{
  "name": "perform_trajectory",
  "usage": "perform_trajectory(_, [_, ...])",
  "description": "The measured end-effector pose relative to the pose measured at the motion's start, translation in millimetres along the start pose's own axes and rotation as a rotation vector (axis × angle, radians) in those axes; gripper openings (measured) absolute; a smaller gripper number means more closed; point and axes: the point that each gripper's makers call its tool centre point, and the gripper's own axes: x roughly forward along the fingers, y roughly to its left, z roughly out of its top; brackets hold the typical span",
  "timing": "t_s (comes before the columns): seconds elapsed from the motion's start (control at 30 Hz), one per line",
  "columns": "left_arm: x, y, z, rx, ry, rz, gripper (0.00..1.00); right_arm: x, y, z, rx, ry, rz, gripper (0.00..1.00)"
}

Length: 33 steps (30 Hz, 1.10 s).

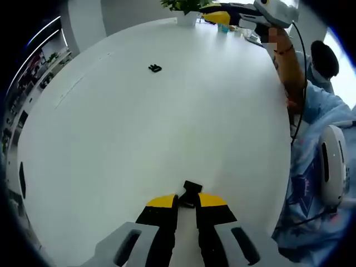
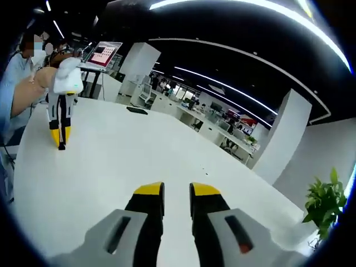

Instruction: Snap the two parts of the plastic buckle together until the buckle closes and remains connected.

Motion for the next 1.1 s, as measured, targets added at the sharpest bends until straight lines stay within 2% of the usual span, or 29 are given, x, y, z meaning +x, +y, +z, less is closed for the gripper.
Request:
perform_trajectory(0.17, [0,-0.2,0.4,-0.009,-0.008,-0.012,0.12,28,12,-0.3,0.090,0.048,0.116,0.20])
perform_trajectory(0.33, [0,-1.0,0.6,-0.014,-0.009,-0.016,0.12,50,15,-7.4,0.114,0.122,0.152,0.21])
perform_trajectory(0.47, [1,-3.2,0.1,-0.016,-0.006,-0.020,0.12,70,25,-14.3,0.175,0.191,0.214,0.26])
perform_trajectory(0.6, [1,-3.6,0.2,-0.020,-0.009,-0.024,0.12,84,33,-14.2,0.198,0.236,0.229,0.26])
perform_trajectory(0.7, [1,-4.0,0.3,-0.024,-0.010,-0.026,0.12,94,35,-20.9,0.207,0.289,0.224,0.29])
perform_trajectory(0.93, [1,-5.3,-0.2,-0.023,-0.010,-0.024,0.12,106,46,-50.1,0.272,0.474,0.229,0.28])
perform_trajectory(1.1, [-1,-2.7,1.1,-0.022,-0.010,-0.024,0.12,116,53,-65.3,0.285,0.581,0.217,0.23])
